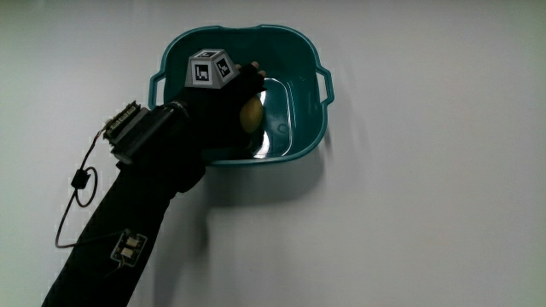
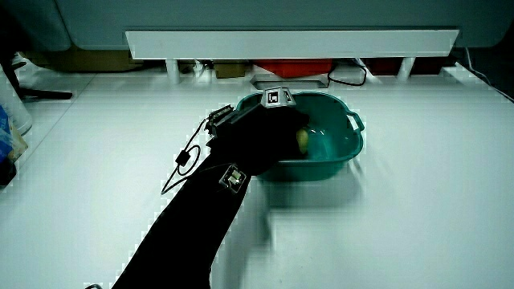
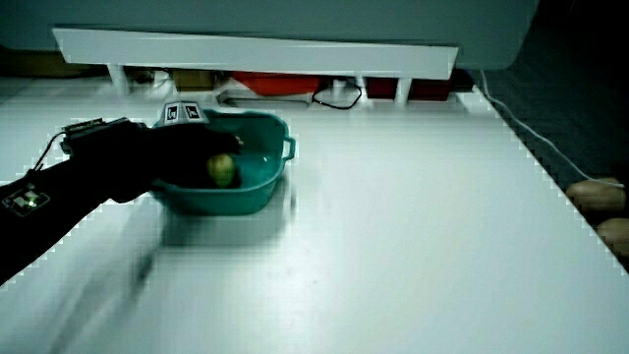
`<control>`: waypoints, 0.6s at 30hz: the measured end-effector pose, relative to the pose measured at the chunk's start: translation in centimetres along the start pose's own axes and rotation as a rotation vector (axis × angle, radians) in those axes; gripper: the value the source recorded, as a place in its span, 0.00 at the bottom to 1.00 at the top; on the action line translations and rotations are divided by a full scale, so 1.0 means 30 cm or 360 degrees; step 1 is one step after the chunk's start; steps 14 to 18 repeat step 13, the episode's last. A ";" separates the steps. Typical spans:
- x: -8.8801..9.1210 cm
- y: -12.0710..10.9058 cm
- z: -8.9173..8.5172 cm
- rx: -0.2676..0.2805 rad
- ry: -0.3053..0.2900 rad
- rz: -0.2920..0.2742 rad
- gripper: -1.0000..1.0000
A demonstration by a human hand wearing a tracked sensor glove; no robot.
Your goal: Place pear into plate
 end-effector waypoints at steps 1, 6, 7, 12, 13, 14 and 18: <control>-0.003 0.004 -0.001 -0.0021 0.0021 0.0006 0.39; -0.008 0.000 0.005 -0.0029 0.0028 0.0024 0.26; -0.007 -0.003 0.007 -0.0033 0.0022 0.0027 0.24; -0.023 -0.003 0.014 -0.0044 -0.0036 -0.0007 0.11; -0.033 -0.003 0.018 -0.0027 -0.0062 -0.0037 0.08; -0.033 -0.003 0.018 -0.0027 -0.0062 -0.0037 0.08; -0.033 -0.003 0.018 -0.0027 -0.0062 -0.0037 0.08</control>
